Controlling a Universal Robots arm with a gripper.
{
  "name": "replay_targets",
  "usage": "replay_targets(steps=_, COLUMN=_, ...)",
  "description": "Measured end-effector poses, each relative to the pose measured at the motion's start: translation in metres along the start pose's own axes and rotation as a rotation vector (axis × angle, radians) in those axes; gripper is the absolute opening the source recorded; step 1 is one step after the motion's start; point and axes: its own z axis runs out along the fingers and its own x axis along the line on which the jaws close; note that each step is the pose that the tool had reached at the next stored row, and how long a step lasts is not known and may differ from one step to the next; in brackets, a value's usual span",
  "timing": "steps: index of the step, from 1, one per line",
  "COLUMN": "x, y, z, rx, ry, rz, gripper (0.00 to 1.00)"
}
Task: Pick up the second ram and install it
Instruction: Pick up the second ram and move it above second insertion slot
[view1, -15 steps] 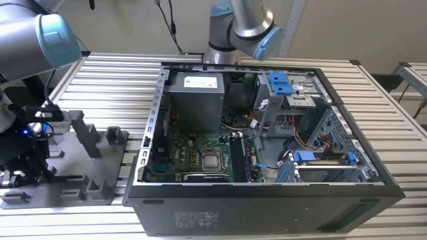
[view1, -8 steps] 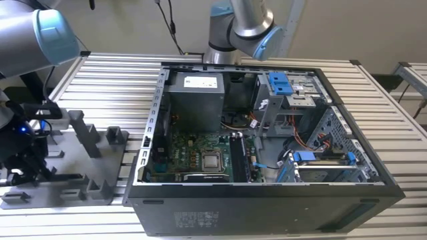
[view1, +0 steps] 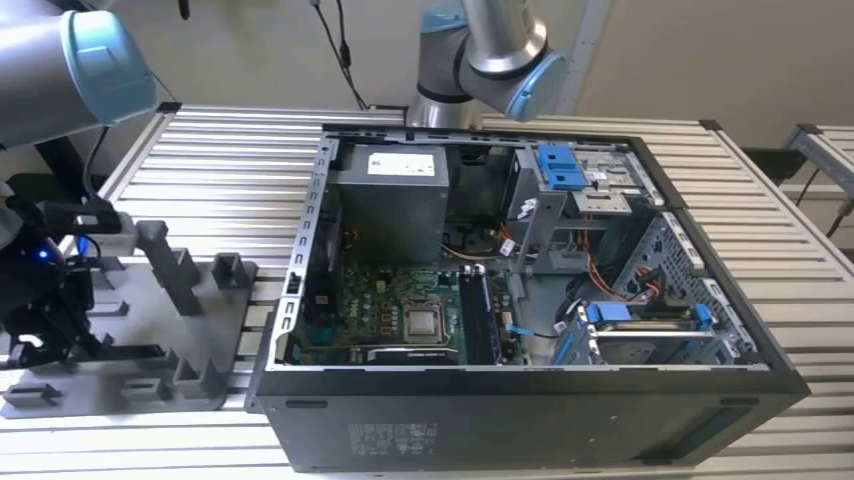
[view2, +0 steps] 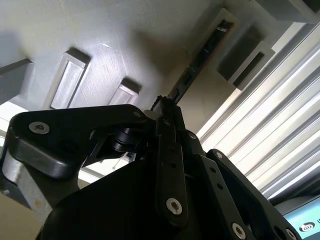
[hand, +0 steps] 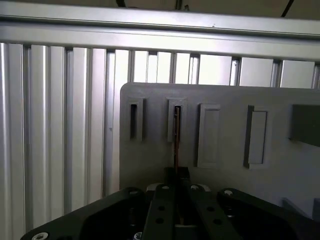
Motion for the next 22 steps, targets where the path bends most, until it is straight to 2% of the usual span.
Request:
replay_targets(steps=16, x=0.0001, y=0.0000, z=-0.0176, rx=0.0000, ry=0.0000, rz=0.002, gripper=0.14)
replay_targets(steps=22, x=0.0001, y=0.0000, z=-0.0220, rx=0.0000, ry=-0.0005, rz=0.008, gripper=0.14)
